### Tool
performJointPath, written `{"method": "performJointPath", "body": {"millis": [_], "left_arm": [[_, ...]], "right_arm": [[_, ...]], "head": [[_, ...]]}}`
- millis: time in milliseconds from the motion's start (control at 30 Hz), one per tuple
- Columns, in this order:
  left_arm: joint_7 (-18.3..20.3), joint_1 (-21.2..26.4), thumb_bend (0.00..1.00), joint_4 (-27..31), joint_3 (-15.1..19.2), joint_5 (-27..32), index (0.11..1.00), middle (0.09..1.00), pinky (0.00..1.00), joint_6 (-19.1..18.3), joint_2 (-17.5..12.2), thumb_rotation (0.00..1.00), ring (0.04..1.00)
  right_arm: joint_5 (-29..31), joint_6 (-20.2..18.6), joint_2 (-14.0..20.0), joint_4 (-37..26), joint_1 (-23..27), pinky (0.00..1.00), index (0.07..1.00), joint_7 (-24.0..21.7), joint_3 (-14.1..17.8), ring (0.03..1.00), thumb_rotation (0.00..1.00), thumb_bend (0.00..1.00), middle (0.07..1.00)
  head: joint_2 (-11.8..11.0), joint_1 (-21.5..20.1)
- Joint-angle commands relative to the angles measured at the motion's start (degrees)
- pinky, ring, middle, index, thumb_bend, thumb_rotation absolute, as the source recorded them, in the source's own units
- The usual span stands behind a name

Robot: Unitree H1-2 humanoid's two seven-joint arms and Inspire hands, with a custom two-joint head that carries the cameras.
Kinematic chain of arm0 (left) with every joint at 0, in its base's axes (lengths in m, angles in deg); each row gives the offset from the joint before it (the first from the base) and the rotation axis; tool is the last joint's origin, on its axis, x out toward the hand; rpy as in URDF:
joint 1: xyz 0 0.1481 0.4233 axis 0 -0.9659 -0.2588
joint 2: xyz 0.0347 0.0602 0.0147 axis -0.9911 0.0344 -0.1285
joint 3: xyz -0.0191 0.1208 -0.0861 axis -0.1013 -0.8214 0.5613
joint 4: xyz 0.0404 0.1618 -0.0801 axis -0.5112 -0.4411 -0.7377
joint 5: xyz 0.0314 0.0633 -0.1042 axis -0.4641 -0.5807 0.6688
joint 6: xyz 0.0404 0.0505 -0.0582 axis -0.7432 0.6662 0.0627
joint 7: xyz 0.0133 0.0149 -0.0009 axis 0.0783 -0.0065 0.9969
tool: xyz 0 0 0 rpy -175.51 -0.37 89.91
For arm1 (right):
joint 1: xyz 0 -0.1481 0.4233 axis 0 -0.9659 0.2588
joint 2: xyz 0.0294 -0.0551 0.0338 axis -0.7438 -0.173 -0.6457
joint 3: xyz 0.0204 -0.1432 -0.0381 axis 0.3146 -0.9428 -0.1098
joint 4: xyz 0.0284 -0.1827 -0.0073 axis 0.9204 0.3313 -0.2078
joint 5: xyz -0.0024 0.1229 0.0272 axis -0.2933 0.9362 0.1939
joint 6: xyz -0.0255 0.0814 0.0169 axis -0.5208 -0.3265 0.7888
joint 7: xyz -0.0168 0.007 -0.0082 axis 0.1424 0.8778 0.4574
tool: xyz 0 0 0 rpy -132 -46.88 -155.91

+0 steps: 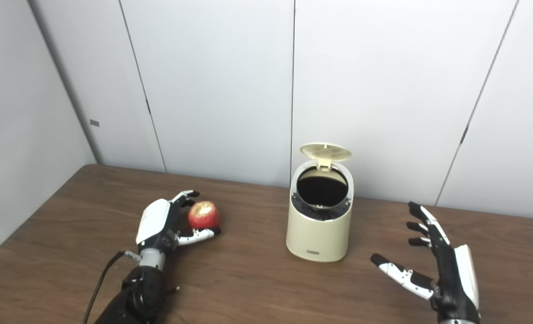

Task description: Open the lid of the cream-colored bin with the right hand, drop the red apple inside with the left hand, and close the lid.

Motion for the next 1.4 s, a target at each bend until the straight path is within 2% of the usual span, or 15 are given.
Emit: {"method": "performJointPath", "body": {"millis": [0, 200, 233, 267, 333, 433, 600, 767, 867, 1000, 1233, 1367], "left_arm": [[1.36, 0.96, 0.84, -0.18, -1.16, 0.7, 0.751, 0.678, 0.72, 0.91, 0.2, 0.25, 0.727], [2.83, 0.65, 0.79, 0.77, -3.24, -0.91, 0.613, 0.577, 0.74, -0.34, -1.35, 0.15, 0.652], [2.99, 0.64, 0.63, 0.81, -3.59, -1.14, 0.542, 0.572, 0.75, -0.71, -1.59, 0.1, 0.65], [3.09, 0.6, 0.58, 0.87, -3.95, -1.33, 0.517, 0.567, 0.75, -0.99, -1.83, 0.08, 0.652], [3.43, 0.54, 0.53, 1.03, -4.69, -1.66, 0.495, 0.556, 0.79, -1.51, -2.31, 0.07, 0.663], [3.48, 0.48, 0.53, 0.96, -5.25, -1.99, 0.476, 0.513, 0.82, -1.72, -2.61, 0.01, 0.667], [2.86, 0.27, 0.52, 0.95, -5.43, -2.41, 0.461, 0.51, 0.83, -1.43, -2.59, 0.0, 0.668], [0.48, 0.02, 0.52, 1.34, -5.02, -2.49, 0.465, 0.504, 0.8, 0.24, -2.19, 0.0, 0.651], [-0.7, -0.14, 0.53, 2.26, -4.74, -2.29, 0.474, 0.495, 0.77, 1.24, -1.84, 0.0, 0.627], [-1.46, -0.77, 0.53, 7.49, -4.54, -3.35, 0.48, 0.489, 0.77, 0.42, -1.11, 0.0, 0.618], [0.02, -0.42, 0.52, 15.48, -4.35, -4.82, 0.502, 0.473, 0.77, -0.08, -0.23, 0.0, 0.594], [1.62, 0.92, 0.52, 19.65, -4.7, -5.92, 0.508, 0.462, 0.71, -0.66, 0.44, 0.0, 0.536]], "right_arm": [[-0.26, 1.0, -0.07, -2.03, 1.18, 0.64, 0.846, 0.7, 0.17, 0.781, 0.29, 0.57, 0.857], [0.21, 0.74, -0.26, -2.35, 1.13, 0.66, 0.849, 0.5, 0.24, 0.783, 0.29, 0.56, 0.863], [0.28, 0.69, -0.26, -2.41, 1.15, 0.66, 0.85, 0.45, 0.27, 0.785, 0.28, 0.55, 0.863], [0.41, 0.75, -0.26, -2.38, 1.2, 0.66, 0.85, 0.44, 0.31, 0.786, 0.28, 0.55, 0.863], [0.82, 1.0, -0.23, -2.17, 1.26, 0.66, 0.849, 0.38, 0.41, 0.788, 0.3, 0.55, 0.863], [1.51, 1.3, -0.22, -1.83, 1.27, 0.67, 0.853, 0.27, 0.53, 0.792, 0.32, 0.55, 0.868], [1.56, 0.99, -0.14, -1.88, 1.27, 0.67, 0.854, 0.26, 0.5, 0.794, 0.34, 0.55, 0.868], [1.4, 1.7, -0.02, -1.37, 1.34, 0.67, 0.856, 0.35, 0.26, 0.791, 0.38, 0.55, 0.867], [1.47, 2.14, -0.06, -0.71, 1.47, 0.67, 0.856, 0.5, 0.21, 0.791, 0.35, 0.55, 0.869], [0.12, 2.89, -0.19, 0.26, 1.71, 0.65, 0.849, 1.6, -0.04, 0.784, 0.31, 0.54, 0.862], [-0.18, 2.42, -0.84, 0.73, 1.6, 0.66, 0.848, 2.06, -0.43, 0.789, 0.34, 0.56, 0.861], [-0.97, 3.0, -0.92, 1.87, 2.0, 0.65, 0.847, 2.89, -0.74, 0.778, 0.35, 0.57, 0.856]], "head": [[0.1, 0.03], [0.3, -0.01], [0.37, -0.01], [0.43, -0.03], [0.43, -0.03], [0.43, -0.03], [0.51, -0.07], [0.51, -0.07], [0.03, -0.72], [-0.33, -1.38], [-0.88, -2.98], [-1.14, -3.79]]}}
